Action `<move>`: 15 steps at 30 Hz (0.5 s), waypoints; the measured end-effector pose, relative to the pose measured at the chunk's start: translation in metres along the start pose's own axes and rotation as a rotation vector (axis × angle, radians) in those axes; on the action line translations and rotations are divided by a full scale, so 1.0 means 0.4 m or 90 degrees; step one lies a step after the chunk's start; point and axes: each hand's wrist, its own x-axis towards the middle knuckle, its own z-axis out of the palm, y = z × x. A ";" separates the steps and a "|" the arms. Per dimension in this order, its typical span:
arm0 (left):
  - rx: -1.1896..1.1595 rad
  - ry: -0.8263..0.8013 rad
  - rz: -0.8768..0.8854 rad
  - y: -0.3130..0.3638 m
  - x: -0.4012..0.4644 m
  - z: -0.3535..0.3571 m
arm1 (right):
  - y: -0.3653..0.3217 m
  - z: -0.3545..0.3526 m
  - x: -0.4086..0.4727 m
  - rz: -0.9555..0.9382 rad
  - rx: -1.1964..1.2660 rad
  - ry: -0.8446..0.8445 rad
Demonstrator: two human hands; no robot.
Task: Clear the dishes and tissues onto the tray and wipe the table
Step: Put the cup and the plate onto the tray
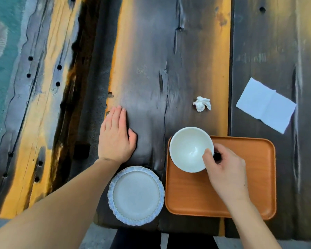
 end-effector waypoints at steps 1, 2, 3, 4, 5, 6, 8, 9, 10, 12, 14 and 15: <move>0.001 0.000 -0.002 0.000 -0.001 0.001 | 0.015 0.001 -0.014 0.005 -0.005 0.001; 0.000 -0.002 -0.005 0.000 -0.003 0.003 | 0.029 0.003 -0.027 0.010 -0.012 -0.001; -0.002 -0.003 -0.009 -0.001 -0.005 0.004 | 0.039 0.006 -0.035 0.014 -0.016 -0.005; -0.004 -0.004 -0.013 -0.001 -0.007 0.005 | 0.049 0.009 -0.042 0.019 -0.019 -0.008; -0.006 -0.003 -0.015 -0.001 -0.008 0.006 | 0.058 0.012 -0.046 0.022 -0.020 -0.009; -0.009 -0.003 -0.016 0.000 -0.009 0.006 | 0.064 0.016 -0.048 0.023 -0.021 -0.011; -0.015 0.000 -0.020 0.002 -0.010 0.006 | 0.071 0.022 -0.049 0.020 -0.022 -0.011; -0.017 0.002 -0.020 0.002 -0.011 0.006 | 0.073 0.024 -0.048 0.019 -0.018 -0.009; -0.018 0.002 -0.021 0.003 -0.012 0.006 | 0.075 0.026 -0.045 0.020 -0.013 -0.006; -0.017 0.001 -0.020 0.004 -0.011 0.007 | 0.076 0.031 -0.037 0.018 -0.007 0.000; -0.015 0.000 -0.017 0.001 -0.011 0.008 | 0.072 0.033 -0.028 0.006 -0.008 0.010; -0.015 0.001 -0.016 0.000 -0.012 0.008 | 0.069 0.033 -0.024 0.001 -0.006 0.012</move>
